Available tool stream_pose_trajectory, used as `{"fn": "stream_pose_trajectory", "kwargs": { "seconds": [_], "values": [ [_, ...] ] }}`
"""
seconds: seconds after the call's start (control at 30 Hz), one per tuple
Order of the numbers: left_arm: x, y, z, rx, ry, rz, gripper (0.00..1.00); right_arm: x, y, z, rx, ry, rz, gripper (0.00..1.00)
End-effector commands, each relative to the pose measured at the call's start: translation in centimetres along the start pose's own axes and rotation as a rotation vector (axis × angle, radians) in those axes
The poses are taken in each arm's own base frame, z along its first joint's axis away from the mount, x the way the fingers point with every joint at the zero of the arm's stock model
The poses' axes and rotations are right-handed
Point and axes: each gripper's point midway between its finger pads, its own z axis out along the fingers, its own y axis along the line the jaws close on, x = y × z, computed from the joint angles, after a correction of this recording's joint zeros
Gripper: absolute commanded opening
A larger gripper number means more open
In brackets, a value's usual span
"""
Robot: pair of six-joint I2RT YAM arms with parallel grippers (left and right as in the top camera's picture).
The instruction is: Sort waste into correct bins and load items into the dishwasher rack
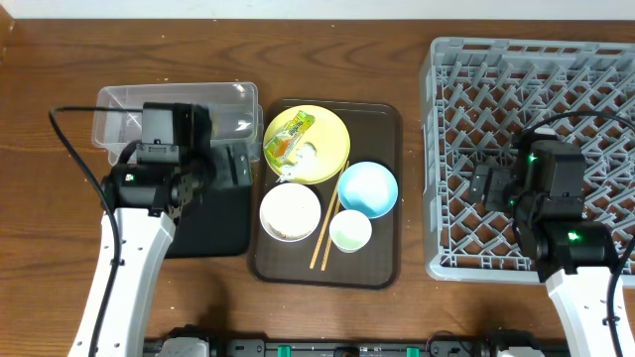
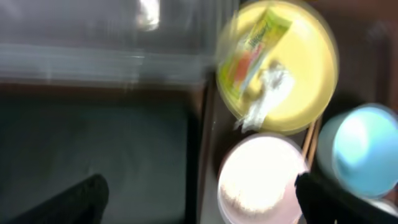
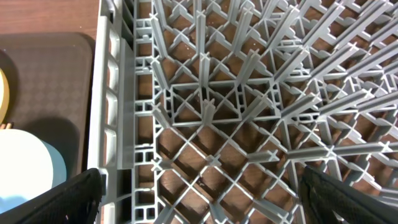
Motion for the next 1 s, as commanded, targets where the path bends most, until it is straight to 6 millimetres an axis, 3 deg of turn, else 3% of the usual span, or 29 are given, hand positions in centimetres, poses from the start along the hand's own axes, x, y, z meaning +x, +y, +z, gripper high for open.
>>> {"fn": "stream_pose_trajectory", "kwargs": {
  "seconds": [0.0,0.2,0.37,0.5,0.63,0.8,0.97],
  "values": [
    [-2.3,-1.5,0.3,0.045,-0.071,0.025,0.98,-0.8,0.7,-0.4,-0.031,-0.024,-0.01,0.99],
    [-4.4,-5.1,3.0,0.105,-0.134,0.119,0.98,-0.8,1.0,-0.5,-0.047,-0.021,-0.011,0.99],
    [-4.4,-8.6,7.3,0.154,-0.121,0.211,0.97,-0.8,1.0,-0.5,-0.047,-0.021,-0.011,0.99],
    [-3.0,-10.9,11.0,0.182,-0.079,0.262,0.94,-0.8,1.0,-0.5,-0.047,-0.021,-0.011,0.99],
    [-0.9,-12.1,14.3,0.187,-0.011,0.292,0.87,-0.8,1.0,-0.5,-0.047,-0.021,-0.011,0.99],
    [2.3,-12.0,17.6,0.169,0.095,0.31,0.81,-0.8,1.0,-0.5,-0.047,-0.021,-0.011,0.99],
    [4.1,-11.4,19.3,0.151,0.157,0.31,0.69,-0.8,1.0,-0.5,-0.047,-0.021,-0.011,0.99]
  ]
}}
